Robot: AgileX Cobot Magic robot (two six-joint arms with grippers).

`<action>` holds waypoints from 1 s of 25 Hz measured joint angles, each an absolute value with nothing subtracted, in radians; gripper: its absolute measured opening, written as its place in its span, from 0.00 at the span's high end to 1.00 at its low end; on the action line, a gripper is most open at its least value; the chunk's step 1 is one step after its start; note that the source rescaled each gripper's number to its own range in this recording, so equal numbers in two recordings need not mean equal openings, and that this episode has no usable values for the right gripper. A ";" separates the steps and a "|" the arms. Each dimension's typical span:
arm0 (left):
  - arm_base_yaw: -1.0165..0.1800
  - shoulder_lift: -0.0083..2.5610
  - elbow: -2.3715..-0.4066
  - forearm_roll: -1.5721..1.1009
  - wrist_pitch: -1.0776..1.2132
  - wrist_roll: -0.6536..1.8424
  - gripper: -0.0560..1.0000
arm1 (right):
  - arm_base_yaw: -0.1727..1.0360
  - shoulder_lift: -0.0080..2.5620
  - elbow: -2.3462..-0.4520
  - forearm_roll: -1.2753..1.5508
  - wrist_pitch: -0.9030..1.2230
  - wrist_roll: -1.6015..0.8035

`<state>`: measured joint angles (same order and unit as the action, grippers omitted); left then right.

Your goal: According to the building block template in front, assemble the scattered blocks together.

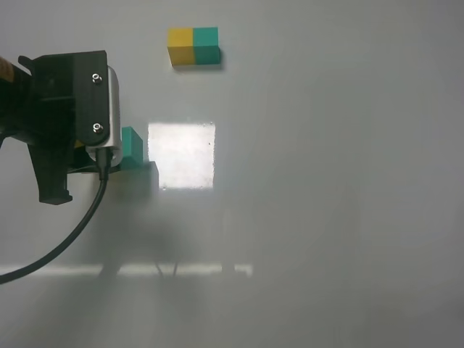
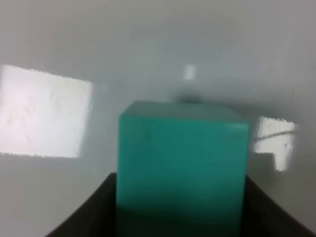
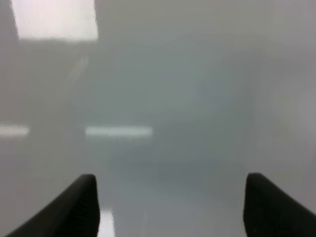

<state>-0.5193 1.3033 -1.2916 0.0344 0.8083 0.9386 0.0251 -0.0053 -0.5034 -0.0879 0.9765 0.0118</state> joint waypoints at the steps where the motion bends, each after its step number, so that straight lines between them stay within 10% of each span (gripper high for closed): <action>1: -0.524 1.306 -1.299 0.034 0.811 0.938 0.93 | 0.025 -0.005 -0.503 -0.088 0.977 0.012; 25: -0.598 1.626 -1.660 0.029 0.892 0.937 0.93 | 0.025 -0.005 -0.503 -0.088 0.977 0.012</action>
<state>-0.5984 1.6261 -1.6598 0.0294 0.8919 0.9369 0.0251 -0.0053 -0.5034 -0.0879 0.9765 0.0118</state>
